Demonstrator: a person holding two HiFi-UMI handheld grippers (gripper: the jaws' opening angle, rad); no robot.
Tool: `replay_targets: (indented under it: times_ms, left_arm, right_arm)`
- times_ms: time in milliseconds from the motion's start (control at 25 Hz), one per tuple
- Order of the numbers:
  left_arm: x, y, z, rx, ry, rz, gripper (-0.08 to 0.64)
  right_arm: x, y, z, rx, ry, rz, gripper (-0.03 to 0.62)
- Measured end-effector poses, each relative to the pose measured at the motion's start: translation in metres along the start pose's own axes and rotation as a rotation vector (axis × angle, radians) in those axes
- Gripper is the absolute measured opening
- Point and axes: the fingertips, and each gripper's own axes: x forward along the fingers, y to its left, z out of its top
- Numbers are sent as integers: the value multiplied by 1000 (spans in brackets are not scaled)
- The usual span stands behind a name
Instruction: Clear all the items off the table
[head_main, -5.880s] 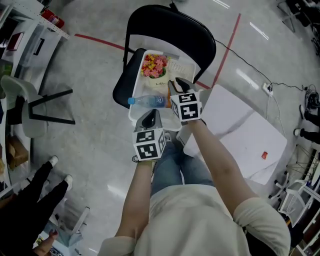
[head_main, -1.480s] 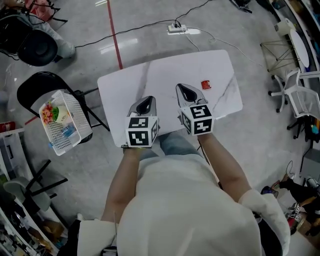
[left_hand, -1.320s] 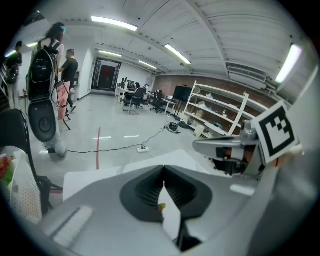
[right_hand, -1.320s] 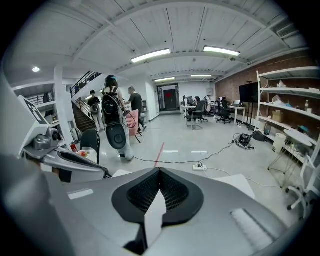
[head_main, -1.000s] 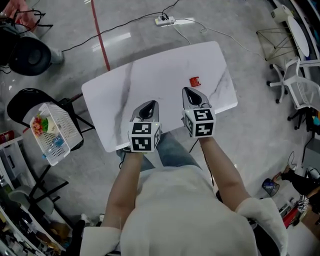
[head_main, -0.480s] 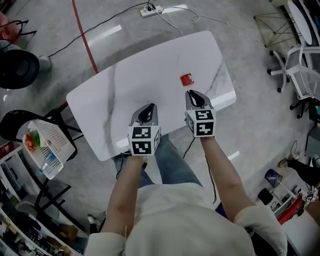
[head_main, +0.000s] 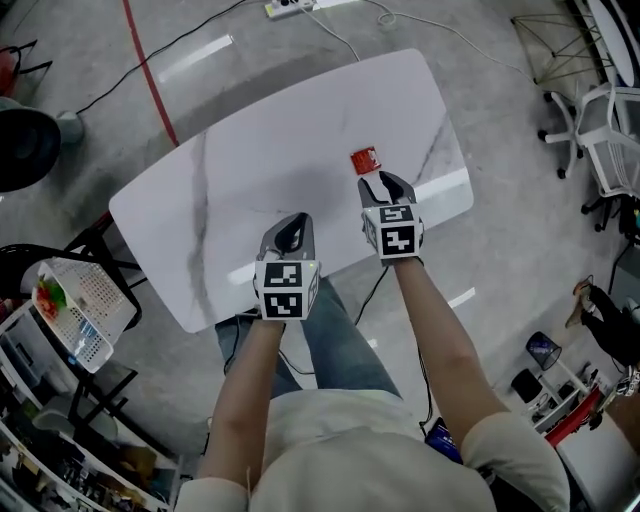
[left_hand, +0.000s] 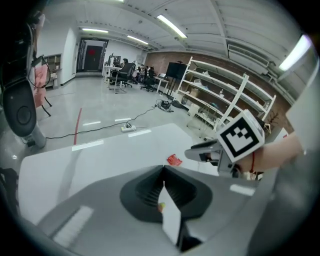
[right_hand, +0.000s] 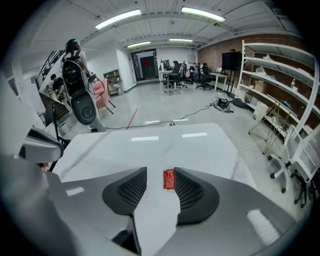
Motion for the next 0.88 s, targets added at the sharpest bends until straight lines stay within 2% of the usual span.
replay_targets:
  times_ms: [600, 880]
  left_arm:
    - [44, 18, -19, -51, 47, 9, 9]
    - [52, 18, -26, -57, 63, 2, 9]
  right_arm:
    - [82, -21, -30, -18, 116, -24, 256]
    - [104, -27, -35, -44, 153, -40, 265]
